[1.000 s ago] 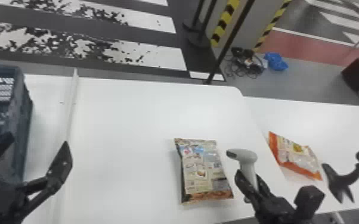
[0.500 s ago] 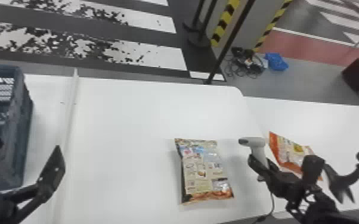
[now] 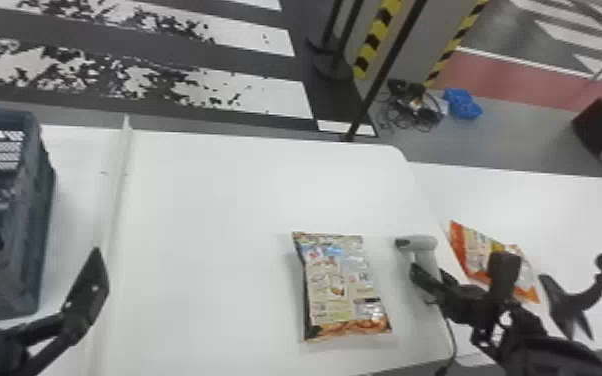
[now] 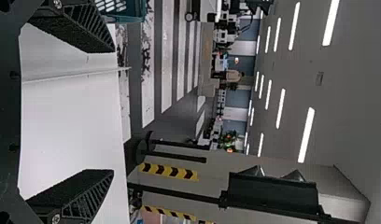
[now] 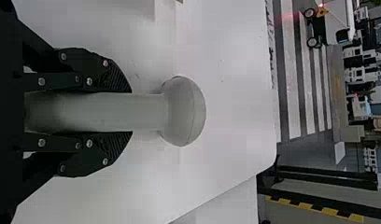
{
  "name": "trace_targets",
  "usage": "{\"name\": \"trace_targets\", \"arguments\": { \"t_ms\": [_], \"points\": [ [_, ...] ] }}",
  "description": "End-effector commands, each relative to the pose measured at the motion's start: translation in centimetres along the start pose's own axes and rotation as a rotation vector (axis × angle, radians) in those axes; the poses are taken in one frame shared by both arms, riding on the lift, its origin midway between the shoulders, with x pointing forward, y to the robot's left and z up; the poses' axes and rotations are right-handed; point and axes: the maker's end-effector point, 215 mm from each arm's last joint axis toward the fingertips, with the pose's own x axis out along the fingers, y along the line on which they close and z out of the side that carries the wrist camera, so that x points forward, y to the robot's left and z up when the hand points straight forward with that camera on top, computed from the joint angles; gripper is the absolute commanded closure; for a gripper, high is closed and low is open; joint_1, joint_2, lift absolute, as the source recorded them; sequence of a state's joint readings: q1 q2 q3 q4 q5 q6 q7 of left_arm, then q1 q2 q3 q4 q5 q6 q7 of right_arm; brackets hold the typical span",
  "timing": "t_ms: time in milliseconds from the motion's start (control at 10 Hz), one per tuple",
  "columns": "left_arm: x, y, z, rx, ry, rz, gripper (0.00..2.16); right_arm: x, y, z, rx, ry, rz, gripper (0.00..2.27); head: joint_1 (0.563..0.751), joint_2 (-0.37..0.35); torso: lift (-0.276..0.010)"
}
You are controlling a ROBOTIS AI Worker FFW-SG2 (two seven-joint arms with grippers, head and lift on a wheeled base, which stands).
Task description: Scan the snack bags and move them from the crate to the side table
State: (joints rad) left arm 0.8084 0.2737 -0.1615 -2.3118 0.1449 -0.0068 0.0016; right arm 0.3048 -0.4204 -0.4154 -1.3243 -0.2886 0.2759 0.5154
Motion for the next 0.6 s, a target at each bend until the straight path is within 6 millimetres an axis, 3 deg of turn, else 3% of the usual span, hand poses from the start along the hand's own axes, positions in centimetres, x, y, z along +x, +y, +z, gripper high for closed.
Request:
{"name": "trace_targets", "arguments": {
  "t_ms": [0,100,300,400,500],
  "points": [
    [0.0,-0.1,0.1,0.000,0.000,-0.002,0.07,-0.8,0.2,1.1,-0.010,-0.030,0.001,0.33,0.695,-0.350,-0.087],
    [0.1,-0.2,0.2,0.001,0.000,-0.003,0.07,-2.6,0.8,3.6,-0.037,-0.093,-0.006,0.00,0.695,-0.350,-0.087],
    [0.3,-0.5,0.2,0.003,0.003,-0.007,0.07,-7.1,3.2,9.8,-0.107,-0.204,0.016,0.02,0.695,-0.350,-0.087],
    [0.3,-0.7,0.0,0.003,0.013,-0.011,0.07,-8.3,4.3,10.9,-0.104,-0.173,0.066,0.05,0.695,-0.350,-0.087],
    [0.3,-0.8,-0.1,0.009,0.015,-0.013,0.07,-8.2,5.9,9.5,-0.025,-0.050,0.179,0.07,0.695,-0.350,-0.087]
  ]
}}
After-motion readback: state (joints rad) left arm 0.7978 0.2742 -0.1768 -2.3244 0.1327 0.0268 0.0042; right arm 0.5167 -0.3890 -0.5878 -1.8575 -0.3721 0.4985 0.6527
